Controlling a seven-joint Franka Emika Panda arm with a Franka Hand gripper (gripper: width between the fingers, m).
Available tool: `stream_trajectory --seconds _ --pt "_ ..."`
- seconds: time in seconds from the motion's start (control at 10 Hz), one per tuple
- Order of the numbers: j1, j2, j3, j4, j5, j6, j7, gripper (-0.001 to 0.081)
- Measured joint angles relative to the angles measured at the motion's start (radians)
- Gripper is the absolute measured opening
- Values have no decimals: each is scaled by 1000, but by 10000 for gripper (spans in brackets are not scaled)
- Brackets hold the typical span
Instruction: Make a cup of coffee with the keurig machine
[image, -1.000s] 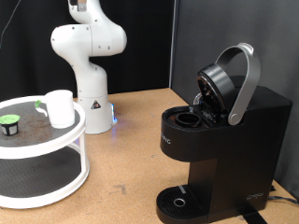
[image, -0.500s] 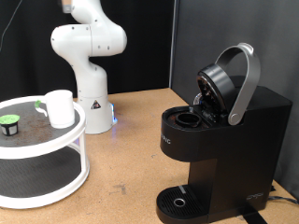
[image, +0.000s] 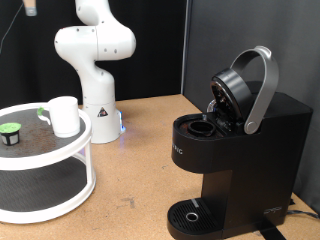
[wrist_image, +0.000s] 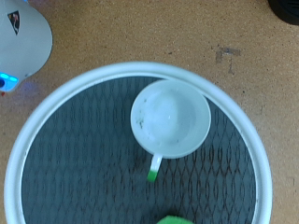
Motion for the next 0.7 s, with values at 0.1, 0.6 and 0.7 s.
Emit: stream_trajectory --seconds 0.1,0.6,0.7 --pt "-5 -2 -28 6 -14 3 -27 807" --pt "-11 5 -84 25 -14 -7 -33 807" --pt "-15 4 -84 11 22 34 44 807"
